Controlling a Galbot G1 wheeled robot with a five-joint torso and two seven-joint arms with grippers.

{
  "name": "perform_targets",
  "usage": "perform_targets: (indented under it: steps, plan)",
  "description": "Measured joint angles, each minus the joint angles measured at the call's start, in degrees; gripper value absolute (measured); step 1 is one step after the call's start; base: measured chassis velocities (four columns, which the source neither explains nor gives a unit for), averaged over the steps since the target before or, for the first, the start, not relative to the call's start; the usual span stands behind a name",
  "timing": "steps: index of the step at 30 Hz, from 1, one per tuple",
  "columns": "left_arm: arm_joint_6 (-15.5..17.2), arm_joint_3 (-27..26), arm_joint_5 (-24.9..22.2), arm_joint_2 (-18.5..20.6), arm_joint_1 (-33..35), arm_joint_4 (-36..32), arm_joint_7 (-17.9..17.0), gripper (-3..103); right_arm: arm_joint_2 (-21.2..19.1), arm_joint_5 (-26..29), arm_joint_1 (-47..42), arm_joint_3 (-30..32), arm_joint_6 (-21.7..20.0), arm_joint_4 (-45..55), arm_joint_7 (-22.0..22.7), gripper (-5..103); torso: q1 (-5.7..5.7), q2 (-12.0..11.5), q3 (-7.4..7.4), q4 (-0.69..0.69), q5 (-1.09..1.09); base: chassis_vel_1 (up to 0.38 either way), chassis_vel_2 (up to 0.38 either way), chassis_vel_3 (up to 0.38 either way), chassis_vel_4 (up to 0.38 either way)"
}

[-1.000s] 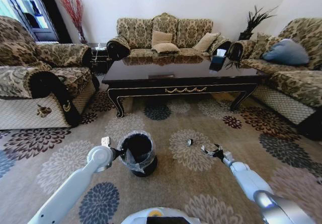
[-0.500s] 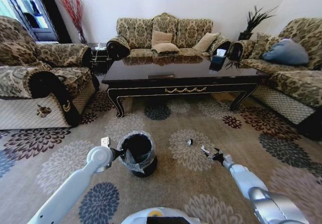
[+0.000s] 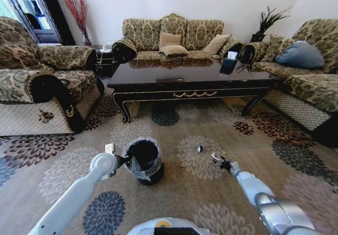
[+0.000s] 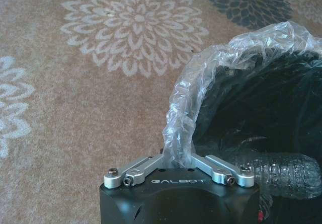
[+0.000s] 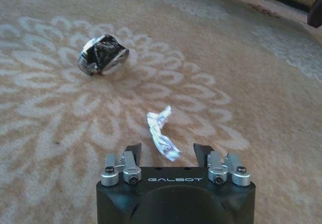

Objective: Move to the front of the table and pick up the trash from the floor, then place it into the trash bin.

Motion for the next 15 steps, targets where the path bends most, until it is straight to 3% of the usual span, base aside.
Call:
perform_targets:
  steps: [15]
  plan:
    - [0.0, -0.2, 0.3, -0.5, 0.1, 0.0, 0.3, 0, 0.7, -3.9, 0.9, 0.0, -1.3, -0.5, 0.5, 53, 0.00, 0.0, 0.00, 0.00, 0.01, 0.000, 0.000, 0.000, 0.000]
